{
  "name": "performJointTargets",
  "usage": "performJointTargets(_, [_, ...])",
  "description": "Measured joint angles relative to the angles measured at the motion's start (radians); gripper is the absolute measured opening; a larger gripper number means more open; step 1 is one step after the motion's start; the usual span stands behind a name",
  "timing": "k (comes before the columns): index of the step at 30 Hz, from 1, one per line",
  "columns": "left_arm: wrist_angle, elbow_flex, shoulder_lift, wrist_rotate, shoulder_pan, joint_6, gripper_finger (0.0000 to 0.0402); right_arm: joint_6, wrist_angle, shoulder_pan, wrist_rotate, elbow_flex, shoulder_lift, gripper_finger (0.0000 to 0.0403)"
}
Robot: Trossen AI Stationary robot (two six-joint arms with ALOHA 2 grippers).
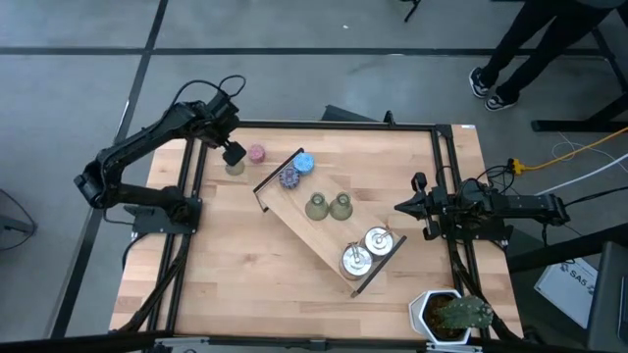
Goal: Pick & Place candle stick holders
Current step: Put the transparent candle holder on the shelf
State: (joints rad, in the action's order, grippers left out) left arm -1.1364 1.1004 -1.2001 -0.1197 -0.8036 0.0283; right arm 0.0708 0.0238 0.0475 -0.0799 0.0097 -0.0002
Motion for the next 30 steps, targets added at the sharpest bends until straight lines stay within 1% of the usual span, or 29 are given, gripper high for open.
performJointTargets(3, [-0.001,0.000,-0.035,0.014,0.000,0.014,0.0316,0.000,0.000,0.000,0.000,0.000,0.000,0.0001])
performJointTargets(13, [0.000,-0.002,-0.141,-0.001,-0.008,0.014,0.0317,0.000,0.000,0.000,0.000,0.000,0.000,0.0001])
performJointTargets(23, [0.080,-0.124,-0.144,0.014,-0.031,0.014,0.0317,0.000,0.000,0.000,0.000,0.000,0.000,0.0001])
performJointTargets(30, [0.155,-0.160,-0.144,0.014,-0.031,0.027,0.0316,0.000,0.000,0.000,0.000,0.000,0.000,0.0001])
